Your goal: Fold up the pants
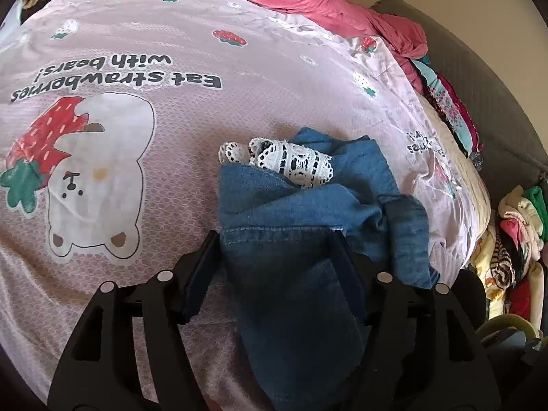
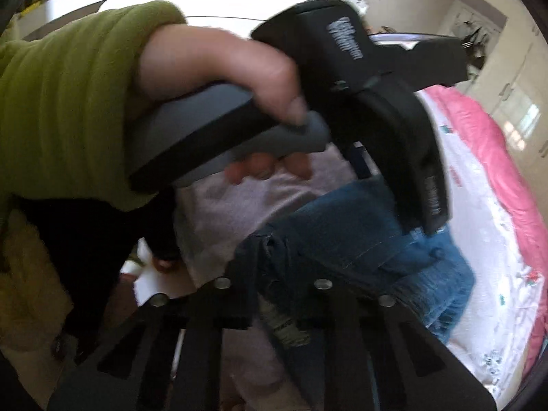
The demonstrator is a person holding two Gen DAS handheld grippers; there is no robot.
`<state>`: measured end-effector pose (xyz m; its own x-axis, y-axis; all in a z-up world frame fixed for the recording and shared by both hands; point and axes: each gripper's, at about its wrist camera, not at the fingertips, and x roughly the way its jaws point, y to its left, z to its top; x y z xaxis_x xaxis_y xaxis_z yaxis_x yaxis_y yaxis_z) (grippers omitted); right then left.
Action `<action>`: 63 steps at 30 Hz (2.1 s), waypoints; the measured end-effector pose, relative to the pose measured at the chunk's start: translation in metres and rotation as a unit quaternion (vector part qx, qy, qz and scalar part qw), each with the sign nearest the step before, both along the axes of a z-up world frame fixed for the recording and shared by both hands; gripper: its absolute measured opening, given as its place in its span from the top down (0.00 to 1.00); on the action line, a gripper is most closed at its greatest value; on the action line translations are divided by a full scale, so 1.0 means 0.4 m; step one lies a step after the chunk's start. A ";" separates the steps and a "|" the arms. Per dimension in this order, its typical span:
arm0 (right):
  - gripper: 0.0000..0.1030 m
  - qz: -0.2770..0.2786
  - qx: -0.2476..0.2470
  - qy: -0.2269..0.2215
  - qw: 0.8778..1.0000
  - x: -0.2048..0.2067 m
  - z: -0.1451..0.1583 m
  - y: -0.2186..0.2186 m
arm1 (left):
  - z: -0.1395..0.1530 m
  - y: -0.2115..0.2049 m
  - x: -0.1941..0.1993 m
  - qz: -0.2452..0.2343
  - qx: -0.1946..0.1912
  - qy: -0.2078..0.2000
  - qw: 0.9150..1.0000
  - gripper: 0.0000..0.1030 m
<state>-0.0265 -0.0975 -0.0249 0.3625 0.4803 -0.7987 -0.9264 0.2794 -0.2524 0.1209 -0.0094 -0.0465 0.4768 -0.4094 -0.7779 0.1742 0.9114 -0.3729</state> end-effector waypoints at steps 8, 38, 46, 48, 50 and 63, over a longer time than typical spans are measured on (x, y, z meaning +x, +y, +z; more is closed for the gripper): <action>0.93 -0.019 0.024 0.044 0.999 -0.019 -0.024 -0.088 | 0.000 -0.013 0.000 0.003 0.007 -0.010 1.000 0.38; 0.59 -0.077 0.127 0.113 0.982 -0.034 0.023 -0.139 | 0.069 -0.035 -0.067 0.015 0.057 -0.059 0.997 0.30; 0.33 -0.093 0.155 0.092 0.979 -0.064 0.075 -0.151 | 0.101 -0.027 -0.096 0.019 0.053 -0.075 0.996 0.28; 0.32 -0.102 0.167 0.084 0.977 -0.066 0.094 -0.158 | 0.111 -0.027 -0.105 0.020 0.054 -0.081 0.995 0.26; 0.22 -0.112 0.181 0.075 0.974 -0.065 0.116 -0.169 | 0.122 -0.024 -0.117 0.020 0.054 -0.087 0.995 0.24; 0.07 -0.226 0.230 0.033 0.946 0.002 0.179 -0.277 | 0.191 -0.017 -0.180 0.027 0.055 -0.126 0.990 0.12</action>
